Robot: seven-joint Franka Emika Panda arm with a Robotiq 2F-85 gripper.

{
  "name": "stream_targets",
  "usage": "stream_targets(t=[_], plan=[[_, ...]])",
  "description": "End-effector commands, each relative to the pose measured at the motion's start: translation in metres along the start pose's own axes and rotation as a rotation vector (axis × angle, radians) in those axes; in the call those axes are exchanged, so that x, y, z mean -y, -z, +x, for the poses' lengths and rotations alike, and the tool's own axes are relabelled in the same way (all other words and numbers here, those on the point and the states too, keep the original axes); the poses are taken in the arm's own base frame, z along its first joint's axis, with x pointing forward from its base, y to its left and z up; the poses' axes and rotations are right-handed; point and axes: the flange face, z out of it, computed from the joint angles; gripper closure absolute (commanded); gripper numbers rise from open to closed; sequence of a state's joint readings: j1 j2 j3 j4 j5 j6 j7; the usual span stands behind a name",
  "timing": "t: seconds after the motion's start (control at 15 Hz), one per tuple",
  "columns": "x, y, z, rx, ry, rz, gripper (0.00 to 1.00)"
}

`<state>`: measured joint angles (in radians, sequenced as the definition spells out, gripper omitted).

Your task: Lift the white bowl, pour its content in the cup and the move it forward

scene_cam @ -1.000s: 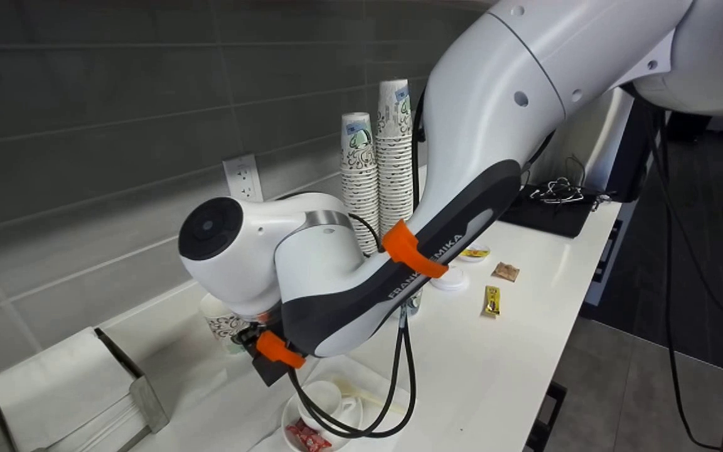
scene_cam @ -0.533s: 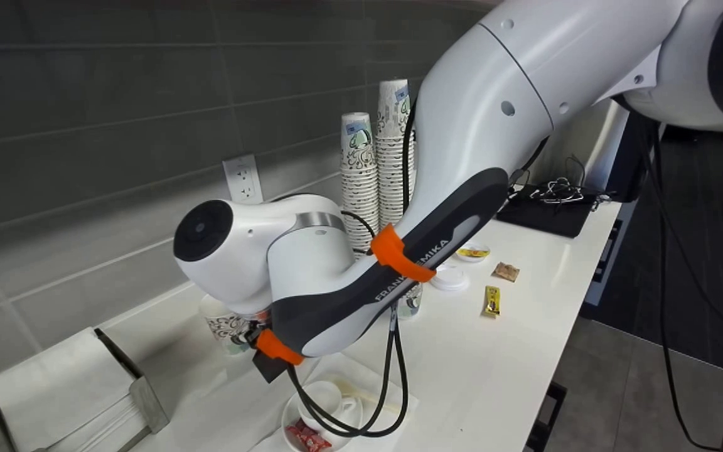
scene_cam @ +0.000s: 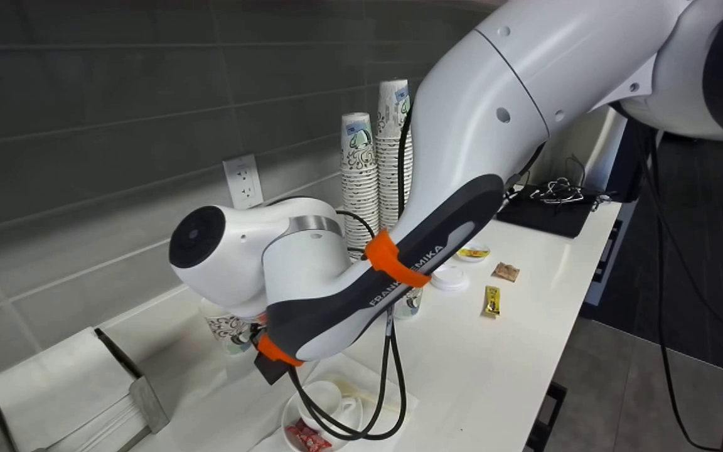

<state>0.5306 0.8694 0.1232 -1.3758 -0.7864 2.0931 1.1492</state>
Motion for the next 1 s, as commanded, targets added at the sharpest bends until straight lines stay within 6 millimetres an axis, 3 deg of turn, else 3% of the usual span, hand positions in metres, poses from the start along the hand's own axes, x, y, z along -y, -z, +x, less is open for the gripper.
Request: stream_targets(t=[0.0,0.07,0.33,0.6,0.93], plan=[[0.006,-0.002,0.003,0.014,0.013,-0.01,0.65],[0.007,-0.003,0.003,0.019,0.009,-0.012,0.77],[0.007,0.0,0.002,0.027,-0.001,-0.017,1.0],[0.007,0.015,0.003,0.031,-0.014,-0.033,0.99],[-0.001,0.053,0.008,0.069,-0.04,-0.068,0.99]])
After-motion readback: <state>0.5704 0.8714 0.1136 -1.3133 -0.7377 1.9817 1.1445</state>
